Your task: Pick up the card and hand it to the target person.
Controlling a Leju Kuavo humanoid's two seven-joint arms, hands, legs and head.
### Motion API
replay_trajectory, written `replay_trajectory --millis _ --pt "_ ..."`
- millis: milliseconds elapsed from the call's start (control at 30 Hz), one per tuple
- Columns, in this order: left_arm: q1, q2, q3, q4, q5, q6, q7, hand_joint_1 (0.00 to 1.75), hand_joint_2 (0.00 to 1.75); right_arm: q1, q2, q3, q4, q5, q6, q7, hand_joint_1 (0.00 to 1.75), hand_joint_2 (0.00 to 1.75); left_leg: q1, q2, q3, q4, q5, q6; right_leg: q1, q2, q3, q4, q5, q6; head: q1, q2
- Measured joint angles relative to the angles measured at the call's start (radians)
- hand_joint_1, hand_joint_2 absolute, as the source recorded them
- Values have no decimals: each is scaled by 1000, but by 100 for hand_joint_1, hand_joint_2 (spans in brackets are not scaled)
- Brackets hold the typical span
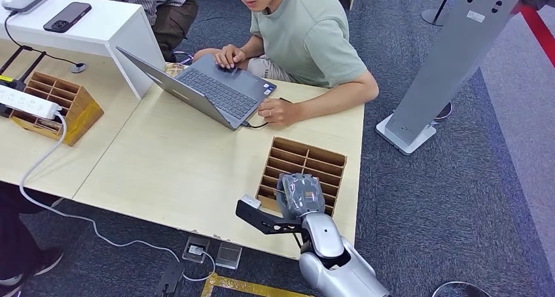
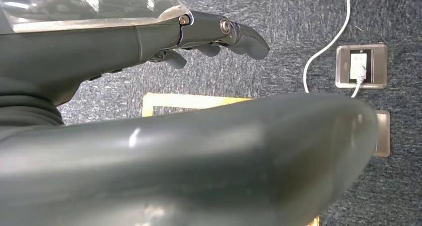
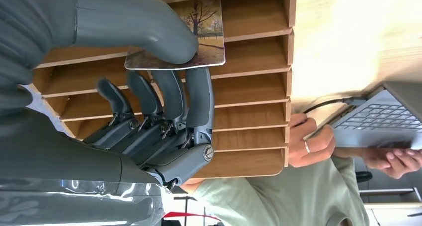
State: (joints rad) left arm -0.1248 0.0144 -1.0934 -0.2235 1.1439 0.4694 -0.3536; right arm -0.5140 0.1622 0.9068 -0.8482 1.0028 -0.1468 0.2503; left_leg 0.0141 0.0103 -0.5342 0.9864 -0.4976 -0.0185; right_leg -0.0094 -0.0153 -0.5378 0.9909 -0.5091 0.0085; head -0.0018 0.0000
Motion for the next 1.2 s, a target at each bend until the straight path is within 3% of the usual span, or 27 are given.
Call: replay_trajectory --millis 333,700,967,1200 --pt "0 0 0 0 0 -7 -2 0 0 4 -31 -17 -109 -35 27 20 142 175 0 0 0 0 0 0 0 0 0 0 0 0 0 0" --pt "1 0 0 0 17 4 -3 0 0 10 -92 -55 -352 -95 72 14 143 175 0 0 0 0 0 0 0 0 0 0 0 0 0 0" --pt "1 0 0 0 19 4 -6 0 0 8 -125 -89 -490 -124 50 -6 141 175 0 0 0 0 0 0 0 0 0 0 0 0 0 0" --pt "1 0 0 0 15 1 -13 0 0 -41 -133 -120 -506 -83 -44 -34 140 175 0 0 0 0 0 0 0 0 0 0 0 0 0 0"
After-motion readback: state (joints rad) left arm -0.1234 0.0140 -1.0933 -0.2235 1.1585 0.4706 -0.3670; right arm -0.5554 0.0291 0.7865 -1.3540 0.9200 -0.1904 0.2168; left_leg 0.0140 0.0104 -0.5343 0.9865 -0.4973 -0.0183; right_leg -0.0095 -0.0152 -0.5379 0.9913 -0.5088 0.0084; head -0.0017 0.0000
